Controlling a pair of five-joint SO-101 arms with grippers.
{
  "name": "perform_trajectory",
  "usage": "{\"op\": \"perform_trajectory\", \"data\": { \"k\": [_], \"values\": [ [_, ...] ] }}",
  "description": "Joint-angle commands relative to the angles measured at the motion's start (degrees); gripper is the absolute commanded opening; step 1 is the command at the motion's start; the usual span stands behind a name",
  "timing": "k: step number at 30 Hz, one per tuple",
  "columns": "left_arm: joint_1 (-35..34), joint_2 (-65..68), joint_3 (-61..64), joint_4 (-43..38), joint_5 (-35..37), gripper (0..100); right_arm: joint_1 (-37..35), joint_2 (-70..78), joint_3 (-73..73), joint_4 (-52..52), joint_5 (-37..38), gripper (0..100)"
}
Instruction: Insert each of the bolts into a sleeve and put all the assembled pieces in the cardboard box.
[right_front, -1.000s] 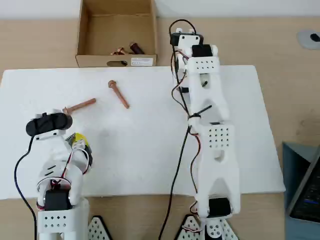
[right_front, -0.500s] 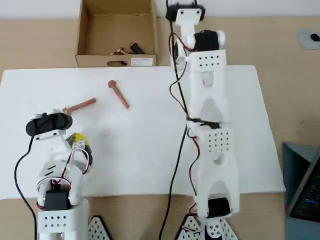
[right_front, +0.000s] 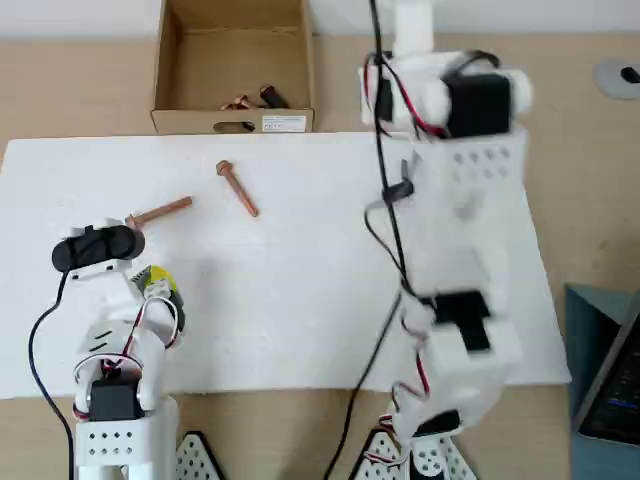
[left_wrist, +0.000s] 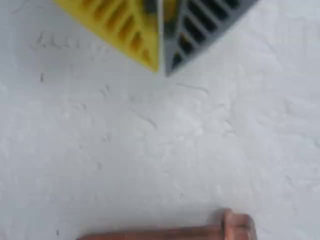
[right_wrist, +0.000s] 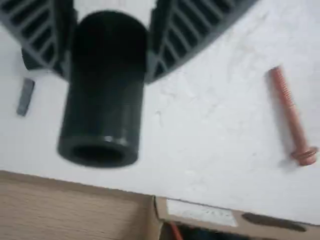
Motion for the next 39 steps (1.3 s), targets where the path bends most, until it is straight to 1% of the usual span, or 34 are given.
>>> {"op": "perform_trajectory", "data": {
  "k": [1,8,11,14,19,24,27,30,35,39],
  "values": [
    [-0.1,-0.4,0.7,0.1,0.5,0,2.6,-15.3,10.8,1.2,0.4,0.9],
    [-0.1,-0.4,0.7,-0.1,0.6,0,10.2,-33.5,32.7,1.1,0.3,0.9],
    [-0.1,-0.4,0.5,-0.3,0.7,0,12.3,-39.9,42.4,0.6,0.2,0.9],
    [-0.4,0.0,-2.4,0.5,0.8,0,13.7,-46.2,53.1,-1.8,0.1,0.9],
    [-0.1,0.1,-11.6,6.4,0.8,0,17.0,-57.0,72.7,-9.1,0.1,0.9],
    [-0.1,2.8,-21.5,12.3,0.8,0,17.5,-69.1,90.3,-16.0,0.1,0.9],
    [-0.1,10.2,-28.2,13.1,0.8,0,17.5,-76.4,98.2,-19.1,0.2,0.9],
    [-0.1,20.7,-35.3,13.1,1.2,0,17.5,-82.2,104.0,-20.0,0.2,0.9],
    [0.4,39.3,-47.6,13.1,7.5,0,17.5,-88.9,108.4,-19.6,0.2,0.9],
    [4.8,53.1,-55.5,13.1,12.0,0,17.5,-92.2,110.3,-19.5,0.2,0.9]
  ]
}}
